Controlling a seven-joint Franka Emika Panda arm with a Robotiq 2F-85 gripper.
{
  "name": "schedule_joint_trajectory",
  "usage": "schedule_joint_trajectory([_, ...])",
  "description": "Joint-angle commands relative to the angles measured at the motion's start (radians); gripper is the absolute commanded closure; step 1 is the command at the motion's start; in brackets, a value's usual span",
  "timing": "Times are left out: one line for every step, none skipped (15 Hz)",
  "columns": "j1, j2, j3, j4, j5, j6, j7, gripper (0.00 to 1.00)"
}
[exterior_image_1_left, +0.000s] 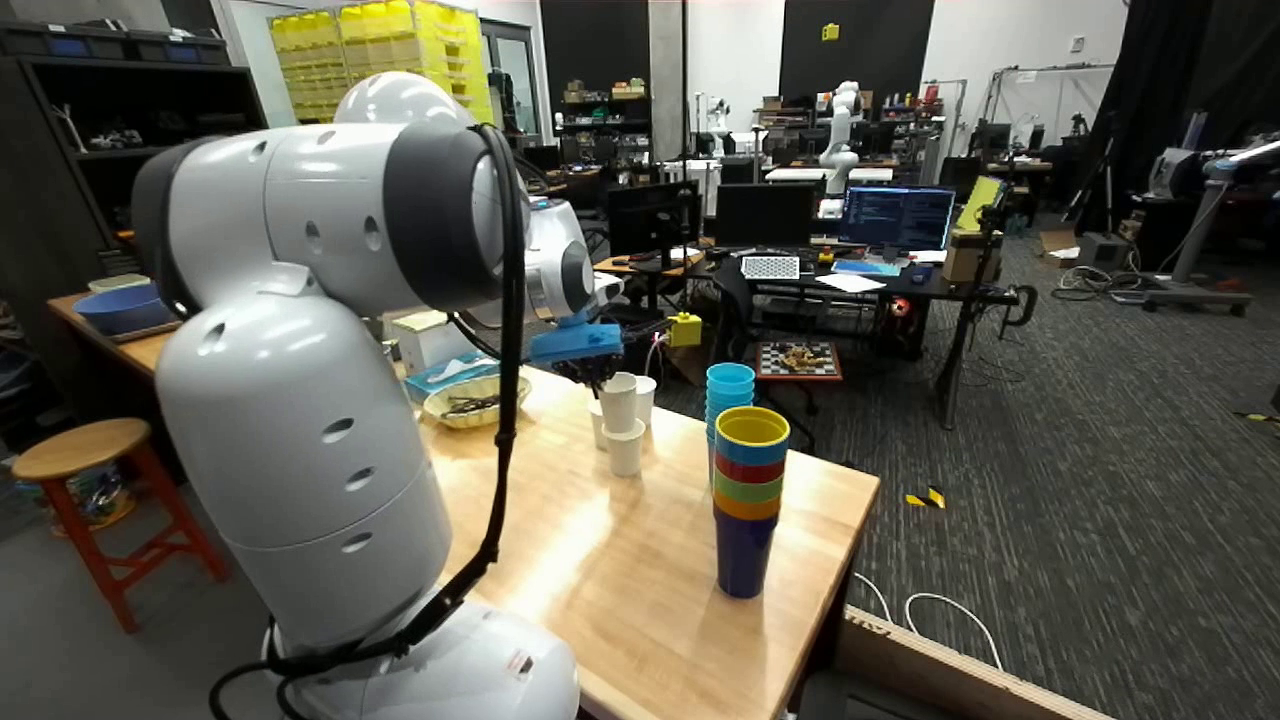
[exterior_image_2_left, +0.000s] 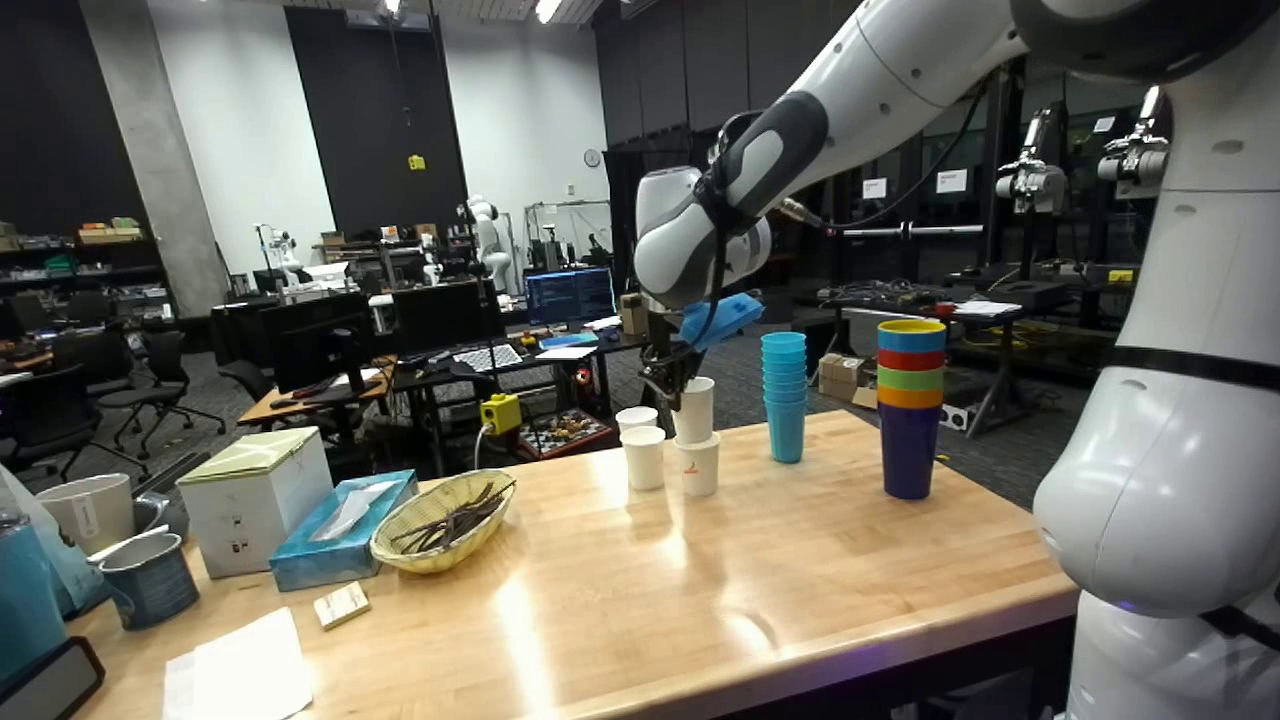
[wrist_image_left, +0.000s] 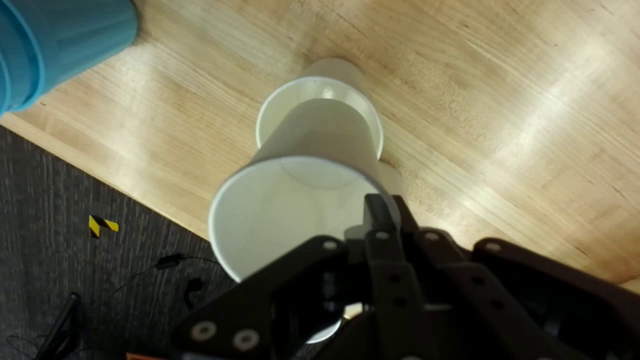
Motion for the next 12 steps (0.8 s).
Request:
schedule_joint_trajectory([0.007,-0.066,0.012,-0.024,-0.032,-0.031,0.038,0.99])
schedule_joint_trajectory([0.008,-0.074,0.016,-0.025,-0.034,-0.034,0.041,0.99])
schedule_joint_trajectory([0.008,-0.080,0.019,-0.024,-0.036,-0.037,0.041,0.99])
schedule_joint_trajectory([0.008,-0.086,0.022,-0.022,-0.040,-0.033,0.042,0.99])
schedule_joint_trajectory([0.008,-0.089,0.024,-0.018,-0.038,-0.032,0.037,0.99])
schedule_joint_trajectory([0.006,-0.089,0.026,-0.013,-0.045,-0.024,0.039,0.99])
schedule_joint_trajectory([0.006,-0.087,0.026,-0.005,-0.042,-0.024,0.035,0.99])
schedule_joint_trajectory([0.006,-0.081,0.026,0.006,-0.038,-0.027,0.029,0.99])
schedule_joint_trajectory([0.006,-0.078,0.027,0.014,-0.040,-0.025,0.028,0.99])
schedule_joint_trajectory([0.006,-0.070,0.029,0.027,-0.040,-0.027,0.027,0.99])
schedule_joint_trajectory([0.006,-0.063,0.031,0.038,-0.046,-0.027,0.030,0.99])
schedule_joint_trajectory([0.006,-0.058,0.033,0.050,-0.048,-0.028,0.031,0.99])
